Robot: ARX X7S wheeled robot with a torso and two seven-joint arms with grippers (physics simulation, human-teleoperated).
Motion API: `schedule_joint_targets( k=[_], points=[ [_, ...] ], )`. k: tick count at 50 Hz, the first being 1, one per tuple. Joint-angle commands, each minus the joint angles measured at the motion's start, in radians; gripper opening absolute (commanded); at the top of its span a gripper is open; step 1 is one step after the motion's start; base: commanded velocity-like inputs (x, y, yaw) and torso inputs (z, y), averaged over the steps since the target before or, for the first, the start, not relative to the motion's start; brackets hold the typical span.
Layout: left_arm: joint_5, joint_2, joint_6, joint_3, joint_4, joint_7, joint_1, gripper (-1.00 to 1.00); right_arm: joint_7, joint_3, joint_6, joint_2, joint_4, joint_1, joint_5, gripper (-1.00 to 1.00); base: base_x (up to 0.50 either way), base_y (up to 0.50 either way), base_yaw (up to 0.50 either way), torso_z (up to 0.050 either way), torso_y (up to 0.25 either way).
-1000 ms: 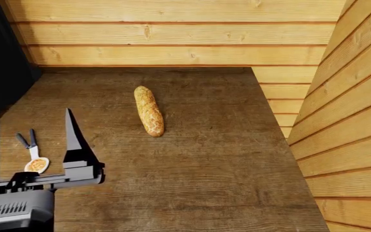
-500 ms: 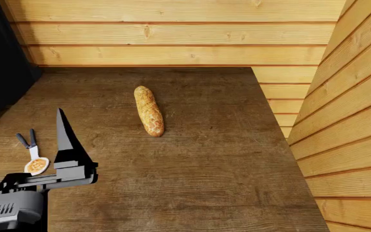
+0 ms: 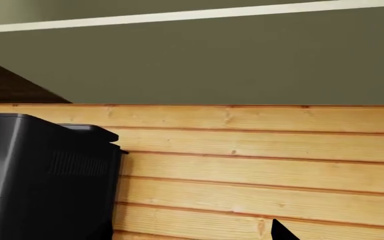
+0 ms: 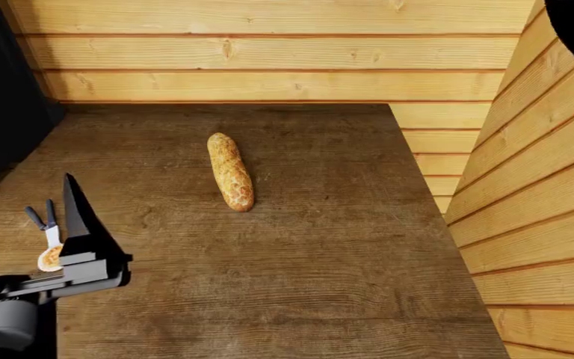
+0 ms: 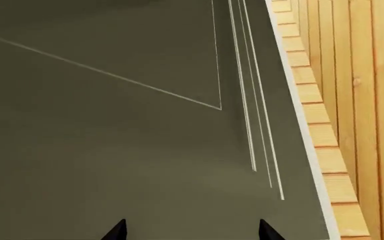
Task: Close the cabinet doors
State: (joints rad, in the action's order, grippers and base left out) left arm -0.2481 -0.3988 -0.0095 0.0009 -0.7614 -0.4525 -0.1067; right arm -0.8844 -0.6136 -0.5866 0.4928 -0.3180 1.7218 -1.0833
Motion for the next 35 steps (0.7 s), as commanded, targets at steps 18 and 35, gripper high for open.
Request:
schedule_joint_targets(
  k=[18,35],
  points=[
    [-0.047,0.002,0.095,-0.051,0.063,0.007,-0.042,1.00,0.161,-0.192,0.061,-0.159,0.293,-0.061,0.064,1.00,0.00,0.00,0.00,0.000,0.000],
    [-0.054,-0.002,0.101,-0.055,0.069,0.005,-0.043,1.00,0.240,-0.240,0.116,-0.210,0.502,-0.096,0.139,1.00,0.00,0.00,0.00,0.000,0.000]
  ],
)
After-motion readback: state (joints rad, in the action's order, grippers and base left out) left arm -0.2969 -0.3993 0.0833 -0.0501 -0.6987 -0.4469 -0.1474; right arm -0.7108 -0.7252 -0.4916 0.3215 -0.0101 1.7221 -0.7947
